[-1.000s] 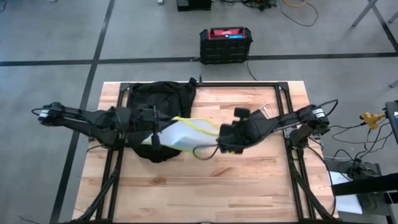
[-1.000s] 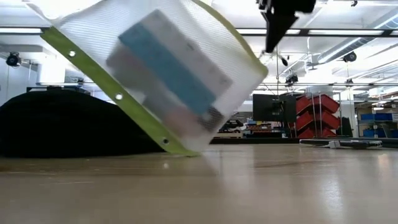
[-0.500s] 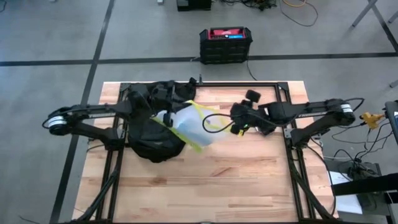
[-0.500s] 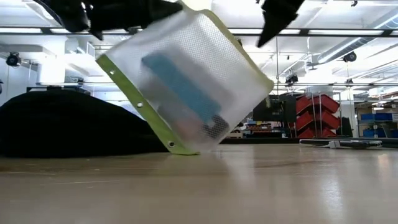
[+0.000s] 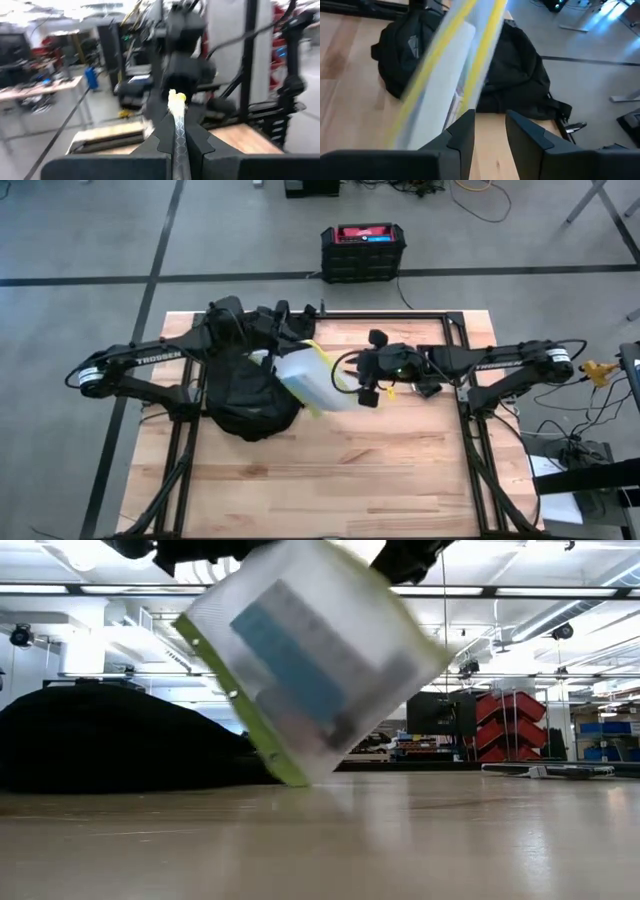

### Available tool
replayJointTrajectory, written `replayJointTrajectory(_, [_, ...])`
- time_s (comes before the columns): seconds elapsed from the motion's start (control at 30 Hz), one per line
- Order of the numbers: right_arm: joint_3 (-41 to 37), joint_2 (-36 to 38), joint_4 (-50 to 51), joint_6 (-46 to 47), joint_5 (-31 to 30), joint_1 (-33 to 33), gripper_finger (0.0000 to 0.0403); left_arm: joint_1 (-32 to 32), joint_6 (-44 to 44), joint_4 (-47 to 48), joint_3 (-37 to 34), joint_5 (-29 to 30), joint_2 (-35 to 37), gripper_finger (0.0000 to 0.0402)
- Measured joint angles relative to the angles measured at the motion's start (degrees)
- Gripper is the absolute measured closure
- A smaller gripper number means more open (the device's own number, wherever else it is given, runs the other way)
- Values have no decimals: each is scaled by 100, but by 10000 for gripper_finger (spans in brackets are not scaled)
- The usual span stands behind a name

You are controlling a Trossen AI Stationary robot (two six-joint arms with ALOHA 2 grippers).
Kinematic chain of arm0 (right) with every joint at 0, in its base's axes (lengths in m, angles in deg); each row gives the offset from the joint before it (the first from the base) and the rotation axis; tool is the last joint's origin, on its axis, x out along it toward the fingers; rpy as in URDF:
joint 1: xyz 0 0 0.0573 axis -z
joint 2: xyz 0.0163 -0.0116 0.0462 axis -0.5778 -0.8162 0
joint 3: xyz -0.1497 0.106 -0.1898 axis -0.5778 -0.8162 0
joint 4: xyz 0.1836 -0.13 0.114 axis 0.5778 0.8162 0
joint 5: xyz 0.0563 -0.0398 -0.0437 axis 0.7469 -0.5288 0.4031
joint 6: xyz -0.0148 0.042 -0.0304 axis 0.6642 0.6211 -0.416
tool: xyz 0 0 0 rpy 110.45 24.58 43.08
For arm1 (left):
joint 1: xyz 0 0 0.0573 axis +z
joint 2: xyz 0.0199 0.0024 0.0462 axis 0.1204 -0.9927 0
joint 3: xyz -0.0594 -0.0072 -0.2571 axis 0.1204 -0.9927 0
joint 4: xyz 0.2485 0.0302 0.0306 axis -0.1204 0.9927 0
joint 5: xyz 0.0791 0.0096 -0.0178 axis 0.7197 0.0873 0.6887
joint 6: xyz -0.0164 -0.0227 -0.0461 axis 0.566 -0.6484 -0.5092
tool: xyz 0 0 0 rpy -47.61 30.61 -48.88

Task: Unpack backpack
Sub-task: Remove the white medicine organizer from the zip bag

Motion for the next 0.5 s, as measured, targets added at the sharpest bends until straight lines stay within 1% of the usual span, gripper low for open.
replayJointTrajectory(0.13, [58,73,-31,116,51,-149,325,-40,-194,22,-259,82,25,401])
replayJointTrajectory(0.23, [-8,12,12,327,394,-253,332,-184,-339,22,-531,77,122,401])
replayJointTrajectory(0.3, [-82,-108,126,372,490,-310,334,-375,-348,-25,-756,82,236,401])
replayJointTrajectory(0.4, [-218,-315,147,299,515,-346,330,-714,-270,-222,-1051,178,390,401])
replayJointTrajectory(0.5, [-213,-446,-68,35,521,-351,316,-1025,-251,-502,-1301,344,538,401])
